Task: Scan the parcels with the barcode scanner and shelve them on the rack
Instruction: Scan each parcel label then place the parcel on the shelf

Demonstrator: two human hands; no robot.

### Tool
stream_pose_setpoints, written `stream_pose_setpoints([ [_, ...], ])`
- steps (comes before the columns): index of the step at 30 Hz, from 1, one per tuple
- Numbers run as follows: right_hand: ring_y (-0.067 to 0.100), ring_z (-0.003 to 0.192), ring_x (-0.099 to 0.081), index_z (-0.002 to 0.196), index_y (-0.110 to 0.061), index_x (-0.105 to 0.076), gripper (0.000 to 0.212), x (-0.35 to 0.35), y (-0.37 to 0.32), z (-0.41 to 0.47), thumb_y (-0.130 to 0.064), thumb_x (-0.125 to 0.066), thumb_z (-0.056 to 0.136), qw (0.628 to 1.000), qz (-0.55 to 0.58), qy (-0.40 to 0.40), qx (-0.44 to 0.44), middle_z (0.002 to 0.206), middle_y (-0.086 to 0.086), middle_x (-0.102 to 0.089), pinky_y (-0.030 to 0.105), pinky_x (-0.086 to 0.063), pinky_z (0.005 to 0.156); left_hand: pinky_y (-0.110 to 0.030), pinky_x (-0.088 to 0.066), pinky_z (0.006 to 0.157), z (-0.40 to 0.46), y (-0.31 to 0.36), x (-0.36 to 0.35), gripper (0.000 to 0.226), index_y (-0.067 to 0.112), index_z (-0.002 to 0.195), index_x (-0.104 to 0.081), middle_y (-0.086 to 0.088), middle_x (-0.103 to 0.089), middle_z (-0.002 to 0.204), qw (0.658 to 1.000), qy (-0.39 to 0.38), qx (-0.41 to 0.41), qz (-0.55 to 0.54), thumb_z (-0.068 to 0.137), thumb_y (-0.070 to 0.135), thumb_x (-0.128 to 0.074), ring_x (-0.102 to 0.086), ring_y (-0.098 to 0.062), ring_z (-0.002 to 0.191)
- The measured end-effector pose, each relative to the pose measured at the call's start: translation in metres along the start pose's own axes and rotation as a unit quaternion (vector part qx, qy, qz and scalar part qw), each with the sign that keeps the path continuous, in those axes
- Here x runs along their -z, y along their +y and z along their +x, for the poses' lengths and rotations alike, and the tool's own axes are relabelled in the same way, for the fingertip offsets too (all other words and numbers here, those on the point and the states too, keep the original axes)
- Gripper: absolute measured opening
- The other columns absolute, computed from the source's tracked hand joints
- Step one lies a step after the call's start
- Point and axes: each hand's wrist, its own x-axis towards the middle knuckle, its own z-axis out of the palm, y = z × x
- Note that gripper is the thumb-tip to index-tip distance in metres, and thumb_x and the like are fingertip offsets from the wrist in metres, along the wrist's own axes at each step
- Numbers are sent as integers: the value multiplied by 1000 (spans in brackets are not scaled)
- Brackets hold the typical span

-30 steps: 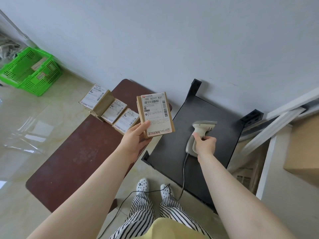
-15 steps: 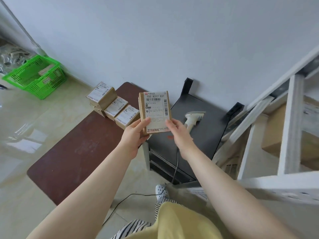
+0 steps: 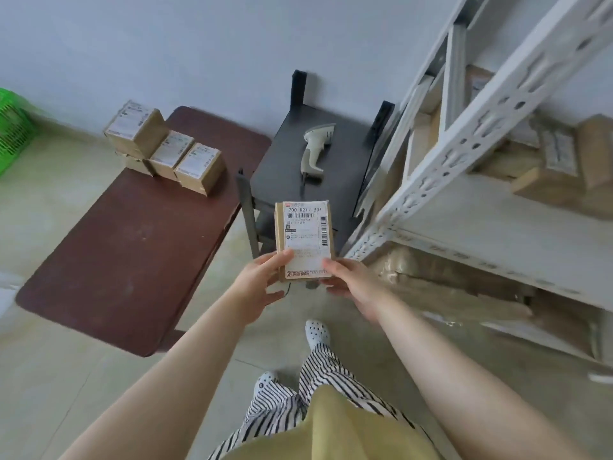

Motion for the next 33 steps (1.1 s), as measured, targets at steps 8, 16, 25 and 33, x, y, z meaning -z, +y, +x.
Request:
stream_pose_setpoints([
  [8,19,98,-58,104,-22,-65,15,71,38,-51,-31,-61,94,999,50,7,-5,103,1,-69,35,-48,95,-44,-45,109,-1,-24,-72,43,17,124,-66,0,-77,105,995,-73,14,68,90,42,-66,-67,-18,106],
  [16,22,106,-58,108,-22,-64,32,210,86,-104,-38,-69,81,995,93,30,16,112,4,-67,36,-50,97,-32,-55,88,14,-63,-221,93,3,130,-55,-5,-76,102,991,-96,-30,93,57,54,-81,-72,-14,92],
  [25,22,101,-60,112,-20,-66,45,397,130,-179,-45,-75,76,987,120,99,30,119,10,-68,28,-54,84,-31,-56,87,24,-113,-430,92,10,122,-54,-8,-68,110,988,-114,-46,96,47,57,-78,-67,-17,97],
  [33,26,99,-55,120,-8,-64,60,462,140,-194,-50,-66,78,970,188,152,24,123,31,-58,39,-52,99,-28,-55,84,55,-113,-515,79,7,132,-55,-11,-71,119,979,-129,-24,157,70,53,-70,-69,-19,105],
])
